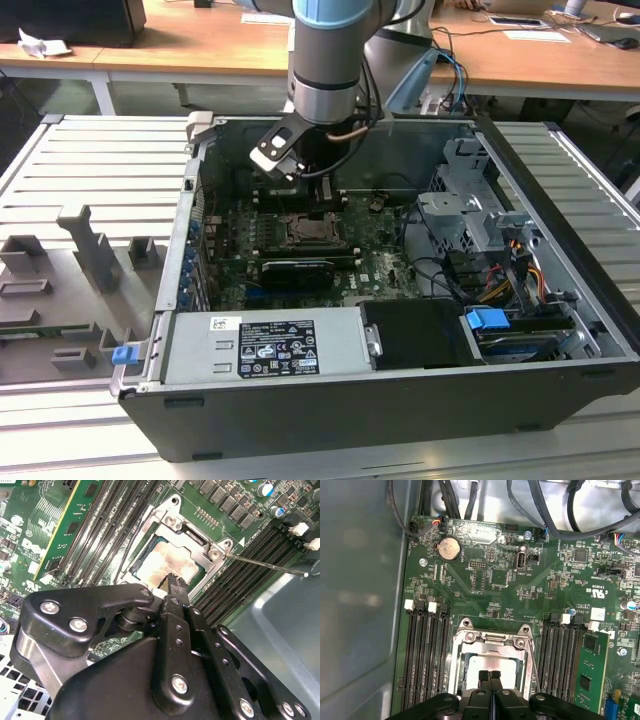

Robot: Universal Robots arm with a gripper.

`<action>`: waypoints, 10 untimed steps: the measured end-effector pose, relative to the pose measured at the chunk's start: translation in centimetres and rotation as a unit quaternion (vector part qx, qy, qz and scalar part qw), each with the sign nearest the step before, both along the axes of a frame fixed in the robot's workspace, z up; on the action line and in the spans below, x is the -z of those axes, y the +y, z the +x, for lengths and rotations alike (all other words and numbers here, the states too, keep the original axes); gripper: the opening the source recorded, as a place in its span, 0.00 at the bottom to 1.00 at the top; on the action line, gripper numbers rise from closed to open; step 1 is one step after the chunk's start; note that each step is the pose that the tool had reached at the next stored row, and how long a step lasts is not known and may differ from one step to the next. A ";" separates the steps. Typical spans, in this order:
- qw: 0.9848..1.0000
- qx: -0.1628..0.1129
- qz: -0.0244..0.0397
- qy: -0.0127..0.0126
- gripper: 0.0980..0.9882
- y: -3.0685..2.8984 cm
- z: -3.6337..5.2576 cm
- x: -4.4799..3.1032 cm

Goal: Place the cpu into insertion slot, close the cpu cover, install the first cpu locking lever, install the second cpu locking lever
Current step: 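Install the first cpu locking lever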

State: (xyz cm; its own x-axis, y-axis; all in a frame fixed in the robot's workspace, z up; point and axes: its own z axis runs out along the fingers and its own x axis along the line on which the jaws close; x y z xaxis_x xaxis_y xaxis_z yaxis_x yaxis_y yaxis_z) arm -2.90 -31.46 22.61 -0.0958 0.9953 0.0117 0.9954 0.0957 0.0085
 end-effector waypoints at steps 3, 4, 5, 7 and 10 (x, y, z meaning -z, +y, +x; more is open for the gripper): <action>1.000 0.000 0.000 0.000 0.01 0.00 0.00 -0.17; 1.000 0.000 0.000 0.000 0.01 0.00 0.00 -0.22; 1.000 0.000 0.000 0.000 0.01 0.00 0.00 -0.26; 1.000 0.000 0.000 0.000 0.01 0.00 0.00 -0.40; 1.000 0.000 0.000 0.000 0.01 0.00 0.00 -0.95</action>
State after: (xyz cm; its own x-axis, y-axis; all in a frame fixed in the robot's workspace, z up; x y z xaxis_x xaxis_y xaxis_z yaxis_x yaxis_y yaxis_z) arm -2.90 -31.47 23.56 -0.0957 0.9953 0.0116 0.9954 0.0956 0.0085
